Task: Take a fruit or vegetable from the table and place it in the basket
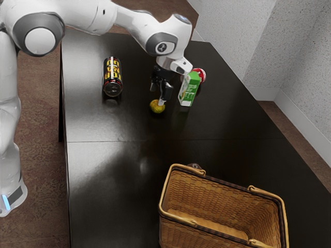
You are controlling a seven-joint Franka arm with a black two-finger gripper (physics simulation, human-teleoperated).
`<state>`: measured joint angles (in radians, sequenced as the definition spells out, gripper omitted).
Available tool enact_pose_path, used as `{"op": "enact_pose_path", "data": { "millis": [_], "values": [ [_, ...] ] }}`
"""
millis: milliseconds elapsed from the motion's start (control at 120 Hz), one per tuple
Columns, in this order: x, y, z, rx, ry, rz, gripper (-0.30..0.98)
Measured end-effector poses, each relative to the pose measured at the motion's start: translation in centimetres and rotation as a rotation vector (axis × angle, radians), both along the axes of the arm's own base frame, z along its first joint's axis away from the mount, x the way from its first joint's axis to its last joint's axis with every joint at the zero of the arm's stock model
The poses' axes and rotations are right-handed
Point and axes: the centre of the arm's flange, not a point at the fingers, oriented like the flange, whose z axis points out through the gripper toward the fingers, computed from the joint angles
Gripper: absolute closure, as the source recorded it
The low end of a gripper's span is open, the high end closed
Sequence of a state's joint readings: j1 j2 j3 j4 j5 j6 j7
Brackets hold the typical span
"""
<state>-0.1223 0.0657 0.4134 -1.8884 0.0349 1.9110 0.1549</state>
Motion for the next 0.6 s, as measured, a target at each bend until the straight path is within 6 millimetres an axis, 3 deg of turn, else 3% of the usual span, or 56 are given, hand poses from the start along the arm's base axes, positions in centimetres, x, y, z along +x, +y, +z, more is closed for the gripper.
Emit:
{"op": "enact_pose_path", "data": {
  "millis": [600],
  "values": [
    [0.9,1.1,-3.9,-0.017,-0.002,0.01,0.0]
  ]
}}
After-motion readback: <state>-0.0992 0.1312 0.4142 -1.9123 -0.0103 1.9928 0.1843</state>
